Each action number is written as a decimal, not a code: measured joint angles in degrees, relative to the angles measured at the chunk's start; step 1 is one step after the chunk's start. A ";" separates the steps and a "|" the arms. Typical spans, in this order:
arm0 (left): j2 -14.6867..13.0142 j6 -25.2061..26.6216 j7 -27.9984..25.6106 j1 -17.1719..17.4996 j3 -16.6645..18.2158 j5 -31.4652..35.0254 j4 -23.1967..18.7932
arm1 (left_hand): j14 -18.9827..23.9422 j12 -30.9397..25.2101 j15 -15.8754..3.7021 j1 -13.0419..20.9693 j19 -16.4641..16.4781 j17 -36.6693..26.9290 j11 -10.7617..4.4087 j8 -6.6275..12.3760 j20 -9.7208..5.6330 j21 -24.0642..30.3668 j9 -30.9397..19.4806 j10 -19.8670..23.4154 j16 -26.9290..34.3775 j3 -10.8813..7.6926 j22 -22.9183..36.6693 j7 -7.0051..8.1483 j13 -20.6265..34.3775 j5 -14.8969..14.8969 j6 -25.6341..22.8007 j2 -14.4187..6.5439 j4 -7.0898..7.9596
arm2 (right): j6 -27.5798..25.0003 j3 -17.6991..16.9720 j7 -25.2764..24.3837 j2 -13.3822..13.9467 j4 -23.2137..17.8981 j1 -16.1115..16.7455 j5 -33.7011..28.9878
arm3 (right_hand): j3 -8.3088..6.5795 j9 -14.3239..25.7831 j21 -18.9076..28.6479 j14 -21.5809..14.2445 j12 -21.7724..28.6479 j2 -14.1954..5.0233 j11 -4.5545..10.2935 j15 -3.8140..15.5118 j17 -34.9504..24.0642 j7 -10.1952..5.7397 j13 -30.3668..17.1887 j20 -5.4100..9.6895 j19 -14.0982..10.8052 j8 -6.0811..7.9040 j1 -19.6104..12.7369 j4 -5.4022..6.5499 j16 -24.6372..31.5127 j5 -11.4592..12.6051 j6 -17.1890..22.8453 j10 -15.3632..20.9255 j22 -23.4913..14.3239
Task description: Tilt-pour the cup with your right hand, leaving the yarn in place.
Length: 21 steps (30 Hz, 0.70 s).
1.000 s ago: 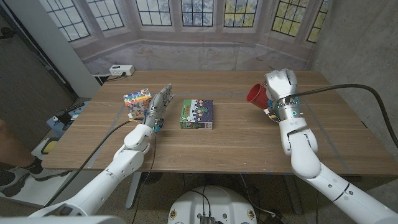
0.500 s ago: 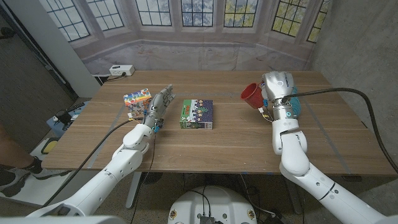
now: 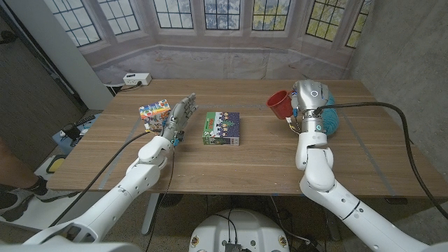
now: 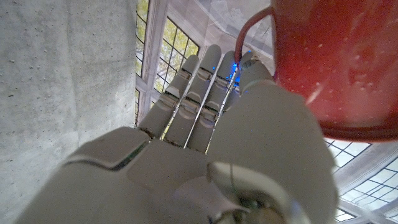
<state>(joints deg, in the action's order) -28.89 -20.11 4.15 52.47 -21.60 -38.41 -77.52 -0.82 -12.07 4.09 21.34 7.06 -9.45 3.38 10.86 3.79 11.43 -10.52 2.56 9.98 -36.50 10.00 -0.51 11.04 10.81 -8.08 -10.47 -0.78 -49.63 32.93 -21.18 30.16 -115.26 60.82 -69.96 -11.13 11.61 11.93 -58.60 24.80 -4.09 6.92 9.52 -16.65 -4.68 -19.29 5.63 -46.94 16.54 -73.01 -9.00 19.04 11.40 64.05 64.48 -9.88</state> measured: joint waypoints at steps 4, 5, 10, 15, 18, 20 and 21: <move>0.00 0.29 0.27 -0.31 -0.08 -0.13 0.14 | 0.00 0.00 0.00 0.00 0.00 0.00 0.00 0.00 0.00 0.00 0.00 0.00 0.00 0.00 0.00 0.00 0.00 0.00 0.00 0.00 0.00 | -1.07 0.57 -1.57 -1.03 0.37 -0.71 2.28 | 0.00 -0.01 0.00 0.00 0.00 -0.08 0.00 0.00 0.00 0.31 0.00 0.00 0.00 -0.01 -0.08 0.00 0.00 0.00 0.13 0.00 0.00; 0.00 0.34 0.31 -0.38 -0.09 -0.13 0.18 | 0.00 0.00 0.00 0.00 0.00 0.00 0.00 0.00 0.00 0.00 0.00 0.00 0.00 0.00 0.00 0.00 0.00 0.00 0.00 0.00 0.00 | -1.33 0.68 -2.13 -1.26 0.46 -0.84 2.91 | 0.00 -0.01 0.00 0.00 0.00 -0.08 0.00 0.00 0.00 0.31 0.00 0.00 0.00 -0.02 -0.09 0.00 0.00 0.00 0.12 0.00 0.00; -0.03 0.46 0.33 -0.61 -0.16 -0.08 0.22 | 0.00 0.00 0.00 0.00 0.00 0.00 0.00 0.00 0.00 0.00 0.00 0.00 0.00 0.00 0.00 0.00 0.00 0.00 0.00 0.00 0.00 | -2.60 1.07 -4.73 -2.47 0.97 -1.34 6.06 | 0.00 -0.03 0.00 -0.10 -0.03 -0.15 -0.12 -0.09 -0.04 0.32 0.02 0.00 0.00 -0.03 -0.46 0.00 0.00 -0.11 0.11 0.12 0.00; -0.23 0.46 0.05 -0.64 -0.17 0.40 0.15 | 0.00 0.00 0.00 0.01 0.00 0.00 0.00 0.00 0.00 0.00 0.00 0.00 0.00 0.00 0.00 0.00 0.00 0.00 0.00 -0.01 0.00 | -3.84 1.25 -7.72 -3.88 1.51 -1.70 9.46 | 0.00 -0.03 0.00 -0.10 -0.06 -0.15 -0.30 -0.09 -0.27 0.42 0.04 0.00 0.01 -0.06 -0.46 0.00 0.00 -0.16 0.02 0.30 0.00; -0.40 0.46 -0.33 -0.58 -0.17 0.73 -0.17 | 0.00 0.00 0.00 0.02 0.00 0.00 0.00 0.00 0.00 0.00 0.00 0.00 0.00 0.00 0.00 0.00 0.00 0.00 0.00 -0.02 0.00 | -4.26 1.40 -9.42 -4.94 1.98 -1.98 11.50 | 0.00 0.10 0.00 -0.10 -0.07 -0.15 -0.30 -0.09 -0.27 0.42 0.05 0.00 0.00 -0.07 -0.46 0.00 0.00 -0.16 0.01 0.30 0.00; -0.59 0.46 -0.33 -0.31 -0.12 0.73 -0.55 | 0.00 0.00 0.00 0.04 0.00 0.00 0.00 0.00 0.00 0.00 0.00 0.00 0.00 0.00 0.00 0.00 0.00 0.00 0.00 -0.04 0.00 | -4.51 1.40 -11.18 -4.94 1.98 -1.98 13.39 | 0.00 0.23 0.00 -0.10 -0.07 -0.15 -0.30 -0.09 -0.26 0.42 0.05 0.00 0.01 -0.07 -0.46 0.00 0.00 -0.16 0.01 0.30 0.00; -0.69 0.46 -0.33 -0.19 -0.07 0.73 -0.69 | 0.00 0.00 0.00 0.10 0.00 0.00 0.00 0.00 0.00 0.00 0.00 0.00 0.00 0.00 0.00 0.00 0.00 0.00 0.00 -0.10 0.00 | -4.61 1.40 -11.83 -4.94 1.98 -1.98 14.12 | 0.00 0.25 0.00 -0.10 -0.08 -0.15 -0.30 -0.09 -0.27 0.42 0.05 -0.01 0.01 -0.08 -0.46 0.00 0.00 -0.16 0.00 0.30 0.00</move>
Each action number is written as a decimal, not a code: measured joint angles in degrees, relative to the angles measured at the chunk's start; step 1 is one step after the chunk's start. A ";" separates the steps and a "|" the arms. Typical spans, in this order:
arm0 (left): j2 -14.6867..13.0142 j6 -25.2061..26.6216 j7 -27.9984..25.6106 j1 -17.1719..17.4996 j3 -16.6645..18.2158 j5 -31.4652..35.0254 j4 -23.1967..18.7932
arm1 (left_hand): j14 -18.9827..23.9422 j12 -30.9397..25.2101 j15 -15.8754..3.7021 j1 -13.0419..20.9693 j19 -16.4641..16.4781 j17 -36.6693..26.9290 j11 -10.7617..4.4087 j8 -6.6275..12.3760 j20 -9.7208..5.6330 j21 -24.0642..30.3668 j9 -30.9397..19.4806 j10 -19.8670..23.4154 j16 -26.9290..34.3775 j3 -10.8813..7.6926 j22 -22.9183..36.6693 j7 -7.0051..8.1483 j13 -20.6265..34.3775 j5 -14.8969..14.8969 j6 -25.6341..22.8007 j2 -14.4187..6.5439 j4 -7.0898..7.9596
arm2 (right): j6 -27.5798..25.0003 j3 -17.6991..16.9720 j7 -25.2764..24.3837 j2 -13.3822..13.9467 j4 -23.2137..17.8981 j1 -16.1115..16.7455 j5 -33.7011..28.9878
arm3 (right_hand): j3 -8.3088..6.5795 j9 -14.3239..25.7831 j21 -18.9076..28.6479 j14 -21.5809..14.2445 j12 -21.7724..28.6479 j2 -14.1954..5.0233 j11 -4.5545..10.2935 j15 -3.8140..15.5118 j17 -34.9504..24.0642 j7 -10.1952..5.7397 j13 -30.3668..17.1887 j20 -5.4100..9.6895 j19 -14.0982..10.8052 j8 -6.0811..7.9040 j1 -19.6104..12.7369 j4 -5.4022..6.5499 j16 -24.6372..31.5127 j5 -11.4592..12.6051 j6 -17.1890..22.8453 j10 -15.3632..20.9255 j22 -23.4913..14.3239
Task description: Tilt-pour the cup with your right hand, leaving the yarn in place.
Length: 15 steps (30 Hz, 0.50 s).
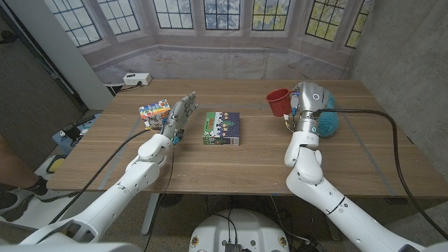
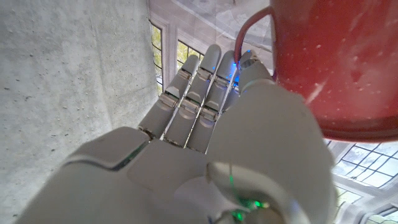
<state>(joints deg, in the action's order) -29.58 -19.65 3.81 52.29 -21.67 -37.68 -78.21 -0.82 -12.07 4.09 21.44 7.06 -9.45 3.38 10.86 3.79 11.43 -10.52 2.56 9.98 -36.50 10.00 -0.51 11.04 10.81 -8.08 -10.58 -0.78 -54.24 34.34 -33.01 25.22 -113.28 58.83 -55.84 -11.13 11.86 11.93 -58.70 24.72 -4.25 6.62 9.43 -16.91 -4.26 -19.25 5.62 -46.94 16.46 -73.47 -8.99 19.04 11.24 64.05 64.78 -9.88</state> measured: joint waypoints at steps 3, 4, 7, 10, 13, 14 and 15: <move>-0.19 -0.14 -0.59 0.29 0.13 0.41 -0.40 | 0.00 0.00 0.00 0.07 0.00 0.00 0.00 0.00 0.00 0.00 0.00 0.00 0.00 0.00 0.00 0.00 0.00 0.00 0.00 -0.07 0.00 | -0.12 0.12 -1.86 -2.14 1.18 -0.58 1.96 | 0.00 0.02 0.00 0.00 -0.19 0.00 0.00 0.00 0.00 0.02 -0.04 0.00 -0.01 -0.14 0.00 0.00 0.00 0.00 0.02 0.00 0.00; -0.28 -0.18 -0.70 0.42 0.19 0.42 -0.56 | 0.00 0.00 0.00 0.07 0.00 0.00 0.00 0.00 0.00 0.00 0.00 0.00 0.00 0.00 0.00 0.00 0.00 0.00 0.00 -0.07 0.00 | -0.16 0.13 -2.75 -2.56 1.51 -0.70 2.86 | 0.00 0.02 0.00 0.00 -0.20 0.00 0.00 0.00 -0.05 0.02 -0.08 -0.17 -0.17 -0.15 0.00 0.00 0.00 -0.03 0.01 0.00 0.00; -0.48 -0.18 -0.70 0.78 0.37 0.42 -0.94 | 0.00 0.00 0.00 0.08 0.00 0.00 0.00 0.00 0.00 0.00 0.00 0.00 0.00 0.00 0.00 0.00 0.00 0.00 0.00 -0.08 0.00 | -0.19 0.13 -5.49 -2.56 1.51 -0.70 5.58 | 0.00 0.02 0.00 0.00 -0.21 -0.07 0.00 0.00 -0.26 0.10 -0.11 -0.21 -0.21 -0.16 -0.08 0.00 0.00 -0.23 -0.06 0.00 0.00; -0.61 -0.50 -1.06 1.00 0.49 0.50 -1.18 | 0.00 0.00 0.00 0.13 0.00 0.00 0.00 0.00 0.00 0.00 0.00 0.00 0.00 0.00 0.00 0.00 0.00 0.00 0.00 -0.13 0.00 | -0.17 0.15 -7.73 -4.81 3.36 -1.44 7.63 | 0.00 0.02 0.00 -0.03 -0.23 -0.07 0.00 0.02 -0.26 0.10 -0.11 -0.20 -0.21 -0.16 -0.08 0.00 0.00 -0.23 -0.07 0.00 0.00; -0.75 -0.65 -1.19 1.23 0.61 0.56 -1.45 | 0.00 0.00 0.00 0.13 0.00 0.00 0.00 0.00 0.00 0.00 0.00 0.00 0.00 0.00 0.00 0.00 0.00 0.00 0.00 -0.13 0.00 | -0.06 0.15 -10.07 -6.01 4.39 -1.85 9.95 | 0.00 0.02 0.00 -0.30 -0.33 -0.07 0.00 0.28 -0.26 0.10 -0.19 -0.20 -0.21 -0.16 -0.08 0.00 0.00 -0.23 -0.08 0.00 0.00; -0.79 -0.65 -1.19 1.32 0.63 0.56 -1.53 | 0.00 0.00 0.00 0.13 0.00 0.00 0.00 0.00 0.00 0.00 0.00 0.00 0.00 0.00 0.00 0.00 0.00 0.00 0.00 -0.13 0.00 | 0.01 0.15 -11.06 -6.01 4.39 -1.85 10.72 | 0.00 0.02 0.00 -0.30 -0.31 -0.07 0.00 0.29 -0.26 0.10 -0.20 -0.21 -0.21 -0.17 -0.08 0.00 0.00 -0.23 -0.08 -0.01 0.00; -0.81 -0.68 -1.21 1.33 0.63 0.59 -1.56 | 0.00 0.00 0.00 0.13 0.00 0.00 0.00 0.00 0.00 0.00 0.00 0.00 0.00 0.00 0.00 0.00 0.00 0.00 0.00 -0.13 0.00 | 0.03 0.13 -11.32 -6.49 4.78 -2.03 10.99 | 0.00 0.02 0.00 -0.30 -0.20 -0.07 0.00 0.28 -0.26 0.10 -0.20 -0.21 -0.21 -0.17 -0.08 0.00 0.00 -0.23 -0.08 0.00 0.00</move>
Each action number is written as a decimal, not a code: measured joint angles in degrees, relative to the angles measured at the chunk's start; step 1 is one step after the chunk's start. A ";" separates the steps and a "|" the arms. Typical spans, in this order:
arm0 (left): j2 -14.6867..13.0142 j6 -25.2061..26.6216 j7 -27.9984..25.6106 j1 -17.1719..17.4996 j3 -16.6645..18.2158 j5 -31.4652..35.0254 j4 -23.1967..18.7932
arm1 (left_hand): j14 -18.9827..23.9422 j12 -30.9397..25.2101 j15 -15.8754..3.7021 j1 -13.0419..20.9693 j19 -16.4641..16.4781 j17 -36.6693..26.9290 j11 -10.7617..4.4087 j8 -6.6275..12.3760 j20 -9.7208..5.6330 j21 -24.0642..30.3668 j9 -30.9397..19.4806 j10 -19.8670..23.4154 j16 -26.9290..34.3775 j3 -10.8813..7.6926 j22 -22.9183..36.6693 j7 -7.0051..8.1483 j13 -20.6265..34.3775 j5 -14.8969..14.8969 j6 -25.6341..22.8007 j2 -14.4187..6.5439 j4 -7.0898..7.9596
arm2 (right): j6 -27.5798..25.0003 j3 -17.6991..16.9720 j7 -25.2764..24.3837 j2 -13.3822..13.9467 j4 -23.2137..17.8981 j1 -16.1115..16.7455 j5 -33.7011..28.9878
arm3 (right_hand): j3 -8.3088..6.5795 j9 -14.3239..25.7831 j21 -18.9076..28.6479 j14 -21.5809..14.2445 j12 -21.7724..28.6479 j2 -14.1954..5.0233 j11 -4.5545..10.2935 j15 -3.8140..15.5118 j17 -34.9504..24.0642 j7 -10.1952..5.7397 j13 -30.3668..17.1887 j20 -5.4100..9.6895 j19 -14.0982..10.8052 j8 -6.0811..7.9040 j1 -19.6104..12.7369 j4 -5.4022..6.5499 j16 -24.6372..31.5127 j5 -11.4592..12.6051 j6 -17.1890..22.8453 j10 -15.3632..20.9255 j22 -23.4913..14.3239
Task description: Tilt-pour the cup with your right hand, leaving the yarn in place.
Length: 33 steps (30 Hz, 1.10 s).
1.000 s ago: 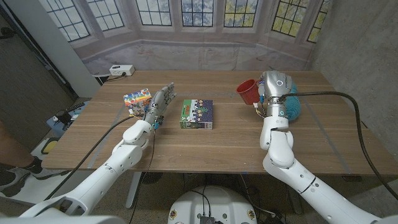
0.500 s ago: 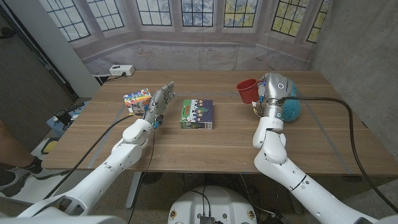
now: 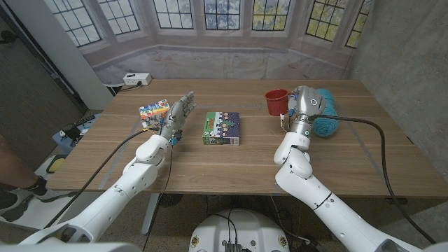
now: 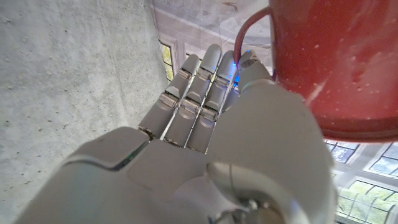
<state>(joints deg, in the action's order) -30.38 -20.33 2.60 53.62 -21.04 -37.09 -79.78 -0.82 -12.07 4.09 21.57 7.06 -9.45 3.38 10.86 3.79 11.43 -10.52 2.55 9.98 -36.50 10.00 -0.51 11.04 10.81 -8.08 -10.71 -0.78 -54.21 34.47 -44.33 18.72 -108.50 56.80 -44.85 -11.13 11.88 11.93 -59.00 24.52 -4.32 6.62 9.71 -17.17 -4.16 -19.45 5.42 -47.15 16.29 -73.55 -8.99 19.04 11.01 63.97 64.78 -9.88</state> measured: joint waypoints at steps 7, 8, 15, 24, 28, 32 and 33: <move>-0.41 -0.01 -0.24 0.48 0.17 0.14 -0.69 | 0.00 0.00 0.00 0.00 0.00 0.00 0.00 0.00 0.00 0.00 0.00 0.00 0.00 0.00 0.00 0.00 0.00 0.00 0.00 0.00 0.00 | 0.63 -0.16 -4.79 -1.30 1.07 -0.41 4.33 | 0.00 -0.02 0.00 0.00 0.10 0.00 0.00 0.00 -0.12 0.21 0.00 0.00 0.00 -0.18 -0.01 0.00 0.00 0.00 0.20 0.00 0.00; -0.48 -0.01 -0.24 0.56 0.20 0.14 -0.84 | 0.00 0.00 0.00 0.00 0.00 0.00 0.00 0.00 0.00 0.00 0.00 0.00 0.00 0.00 0.00 0.00 0.00 0.00 0.00 0.00 0.00 | 0.92 -0.40 -6.02 -2.39 2.11 -0.70 5.55 | 0.00 -0.02 0.00 0.00 0.10 0.08 0.00 0.00 -0.23 0.21 0.00 0.00 0.00 -0.21 -0.23 0.00 0.00 0.00 0.20 0.00 0.00; -0.99 -0.02 -0.32 1.09 0.34 0.17 -1.83 | 0.00 0.00 0.00 0.00 0.00 0.00 0.00 0.00 0.00 0.00 0.00 0.00 0.00 0.00 0.00 0.00 0.00 0.00 0.00 0.00 0.00 | 2.19 -0.53 -9.88 -3.28 3.34 -0.98 9.42 | 0.23 -0.05 0.00 0.00 0.10 0.15 0.00 0.00 -0.27 0.21 -0.01 0.00 0.00 -0.33 -0.30 0.23 0.00 0.00 0.19 0.00 0.00; -1.76 0.52 -1.48 2.10 0.67 0.62 -3.37 | 0.00 0.00 0.00 0.00 0.00 0.00 0.00 0.00 0.00 0.00 0.00 0.00 0.00 0.00 0.00 0.00 0.00 0.00 0.00 0.00 0.00 | 3.84 -0.58 -14.20 -4.65 7.42 -2.03 13.30 | 0.23 -0.02 0.00 0.01 0.06 0.23 0.00 -0.01 -0.53 0.20 -0.01 0.32 -0.32 -0.44 -0.37 0.23 0.00 -0.01 0.18 0.00 -0.14; -2.10 0.74 -1.93 2.64 0.85 0.68 -4.11 | 0.00 0.00 0.00 0.00 0.00 0.00 0.00 0.00 0.00 0.00 0.00 0.00 0.00 0.00 0.00 0.00 0.00 0.00 0.00 0.00 0.00 | 5.09 -0.62 -16.17 -5.23 9.73 -2.52 14.57 | 0.23 0.00 0.00 0.01 0.01 0.30 0.01 -0.01 -0.53 0.20 -0.01 0.32 -0.32 -0.47 -0.44 0.23 0.00 -0.01 0.18 -0.01 -0.14; -2.38 0.81 -2.22 3.14 1.02 0.72 -4.72 | 0.32 0.00 0.32 0.00 0.00 0.00 0.00 0.00 0.00 0.00 0.00 0.00 0.00 0.00 0.00 0.00 0.00 0.00 0.00 0.00 0.00 | 6.51 -1.00 -17.44 -5.93 11.27 -2.69 14.66 | 0.23 0.00 0.00 0.01 0.00 0.27 0.00 -0.01 -0.53 0.20 -0.01 0.32 -0.32 -0.48 -0.43 0.23 0.00 -0.01 0.18 -0.01 -0.13; -2.44 0.86 -2.36 3.27 1.06 0.75 -4.90 | 0.32 0.00 0.32 0.00 0.00 0.00 0.00 0.00 0.00 0.00 0.00 0.00 0.00 0.00 0.00 0.00 0.00 0.00 0.00 0.00 0.00 | 7.03 -1.40 -17.74 -6.56 12.36 -2.75 14.55 | 0.23 0.00 0.00 0.01 0.00 0.20 0.01 -0.01 -0.53 0.20 -0.01 0.32 -0.32 -0.48 -0.49 0.23 0.00 -0.02 0.17 -0.01 -0.13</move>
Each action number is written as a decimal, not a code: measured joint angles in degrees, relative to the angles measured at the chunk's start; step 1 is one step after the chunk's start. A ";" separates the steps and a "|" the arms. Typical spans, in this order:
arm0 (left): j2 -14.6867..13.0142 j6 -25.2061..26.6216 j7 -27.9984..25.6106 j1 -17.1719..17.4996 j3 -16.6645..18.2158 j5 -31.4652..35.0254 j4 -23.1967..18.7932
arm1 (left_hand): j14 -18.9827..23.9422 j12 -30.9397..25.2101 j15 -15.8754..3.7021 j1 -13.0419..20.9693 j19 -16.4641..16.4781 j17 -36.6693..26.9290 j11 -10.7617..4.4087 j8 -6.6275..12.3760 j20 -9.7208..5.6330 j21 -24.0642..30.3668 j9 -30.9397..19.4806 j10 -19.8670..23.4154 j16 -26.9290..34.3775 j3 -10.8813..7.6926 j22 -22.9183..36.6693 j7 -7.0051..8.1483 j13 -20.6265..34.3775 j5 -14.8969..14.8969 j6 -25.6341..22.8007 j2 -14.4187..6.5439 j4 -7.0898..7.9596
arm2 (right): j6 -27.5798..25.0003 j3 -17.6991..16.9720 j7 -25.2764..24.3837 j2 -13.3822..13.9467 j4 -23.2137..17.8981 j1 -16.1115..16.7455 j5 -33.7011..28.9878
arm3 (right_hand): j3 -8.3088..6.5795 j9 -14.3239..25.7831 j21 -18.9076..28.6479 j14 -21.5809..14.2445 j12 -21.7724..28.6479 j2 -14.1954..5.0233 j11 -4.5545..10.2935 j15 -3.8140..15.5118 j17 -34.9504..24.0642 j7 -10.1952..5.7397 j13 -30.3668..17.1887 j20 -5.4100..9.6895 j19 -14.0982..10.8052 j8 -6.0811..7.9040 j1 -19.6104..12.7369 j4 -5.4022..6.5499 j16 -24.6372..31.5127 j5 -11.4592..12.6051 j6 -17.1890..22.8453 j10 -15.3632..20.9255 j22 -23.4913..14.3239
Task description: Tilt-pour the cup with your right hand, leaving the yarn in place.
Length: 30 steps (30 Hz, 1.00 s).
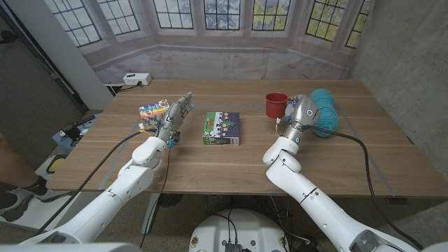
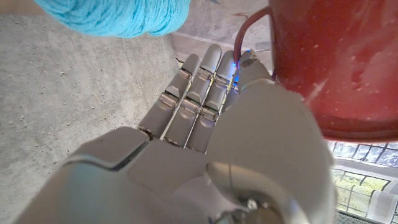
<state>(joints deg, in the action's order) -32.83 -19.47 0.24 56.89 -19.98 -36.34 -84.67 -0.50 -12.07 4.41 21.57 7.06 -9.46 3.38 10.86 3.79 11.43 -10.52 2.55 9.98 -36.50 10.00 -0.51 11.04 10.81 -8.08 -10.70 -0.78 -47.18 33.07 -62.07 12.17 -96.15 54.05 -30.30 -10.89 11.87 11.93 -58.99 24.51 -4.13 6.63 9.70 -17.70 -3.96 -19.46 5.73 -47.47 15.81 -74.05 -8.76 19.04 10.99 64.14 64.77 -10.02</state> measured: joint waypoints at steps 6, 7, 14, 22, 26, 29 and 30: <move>-0.34 0.10 -0.52 0.66 0.21 0.18 -0.88 | 0.00 0.00 0.00 0.00 0.00 0.00 0.00 0.00 0.00 0.00 0.00 0.00 0.00 0.00 0.00 0.00 0.00 0.00 0.00 0.00 0.00 | 2.10 -1.46 -0.84 -1.89 3.02 -0.01 -1.41 | 0.00 0.00 0.00 0.00 -0.17 -0.24 0.00 0.00 0.00 0.08 0.00 0.00 0.00 -0.02 0.10 0.00 0.00 -0.01 -0.09 0.00 0.00; -0.36 0.10 -0.52 0.72 0.23 0.18 -0.94 | 0.00 0.00 0.00 0.00 0.00 0.00 0.00 0.00 0.00 0.00 0.00 0.00 0.00 0.00 0.00 0.00 0.00 0.00 0.00 0.00 0.00 | 2.61 -1.46 -0.97 -1.89 3.02 -0.01 -1.75 | 0.00 0.00 0.00 0.00 -0.22 -0.24 0.00 0.00 0.00 0.08 0.00 0.00 0.00 -0.02 0.10 0.00 0.00 -0.01 -0.10 0.00 0.00; -0.62 0.33 -1.33 1.37 0.45 0.37 -1.72 | 0.00 0.00 -0.01 0.00 0.00 0.00 0.00 0.00 0.00 0.00 0.00 0.00 0.00 0.00 0.00 0.00 0.00 0.00 0.00 0.00 0.00 | 4.91 -3.74 -1.50 -4.56 7.51 -0.26 -3.25 | 0.00 -0.02 0.00 0.00 -0.26 -0.25 0.00 0.00 -0.27 0.09 -0.04 0.00 0.00 -0.18 0.09 0.00 0.00 -0.01 -0.10 0.00 0.00; -0.79 0.68 -1.92 1.82 0.53 0.48 -2.44 | -0.01 0.00 -0.01 0.00 0.00 0.00 0.00 0.00 0.00 0.00 0.00 0.00 0.00 0.16 0.00 0.00 0.00 0.00 0.00 0.00 0.16 | 6.85 -4.90 -1.75 -5.94 11.21 -1.23 -3.61 | 0.00 0.17 0.00 0.01 -0.13 -0.39 0.00 0.00 -0.27 -0.03 -0.06 -0.01 0.00 -0.19 -0.06 0.00 0.00 -0.02 -0.42 0.00 0.01; -0.87 1.10 -2.47 1.92 0.54 0.76 -2.81 | -0.01 0.00 -0.01 0.00 0.00 0.00 0.00 0.00 0.00 0.00 0.00 0.00 0.00 0.16 0.00 0.00 0.00 0.00 0.00 0.00 0.16 | 7.65 -5.50 -1.80 -6.68 14.04 -2.13 -3.61 | 0.00 0.27 0.00 0.01 -0.13 -0.38 0.19 0.00 -0.26 -0.03 -0.07 -0.01 0.01 -0.24 -0.06 0.00 0.00 -0.02 -0.42 -0.19 0.01; -0.89 1.30 -2.64 1.94 0.55 0.80 -2.97 | -0.01 0.00 -0.01 0.00 0.00 0.00 0.00 0.00 0.00 0.00 0.00 0.00 0.00 0.16 0.00 0.00 0.00 0.00 0.00 0.00 0.16 | 8.43 -5.80 -1.83 -7.07 15.38 -2.55 -3.55 | 0.00 0.28 0.00 0.01 -0.13 -0.38 0.19 0.00 -0.26 -0.03 -0.08 -0.01 0.01 -0.34 -0.06 0.00 0.00 -0.02 -0.42 -0.20 0.01; -0.90 1.43 -2.71 1.94 0.55 0.83 -3.05 | -0.01 0.00 -0.01 0.00 0.00 0.00 0.00 0.00 0.00 0.00 0.00 0.00 0.00 0.16 0.00 0.00 0.00 0.00 0.00 0.00 0.16 | 8.60 -5.98 -1.84 -7.32 16.27 -2.84 -3.53 | 0.00 0.28 0.00 0.01 -0.13 -0.38 0.19 -0.01 -0.26 -0.03 -0.08 -0.01 0.01 -0.34 -0.06 0.00 0.00 -0.02 -0.42 -0.19 0.01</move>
<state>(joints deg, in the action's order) -33.72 -18.04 -2.47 58.83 -19.43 -35.51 -87.72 -0.51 -12.08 4.40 21.57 7.06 -9.46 3.38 10.86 3.79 11.43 -10.52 2.55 9.98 -36.34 10.00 -0.51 11.04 10.81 -8.08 -10.70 -0.62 -38.58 27.09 -63.91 4.85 -79.87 51.21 -33.83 -10.89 12.15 11.93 -58.99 24.38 -4.51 6.82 9.70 -17.96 -3.99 -19.54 5.72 -47.46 15.47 -74.10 -8.76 19.04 10.97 63.72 64.57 -10.00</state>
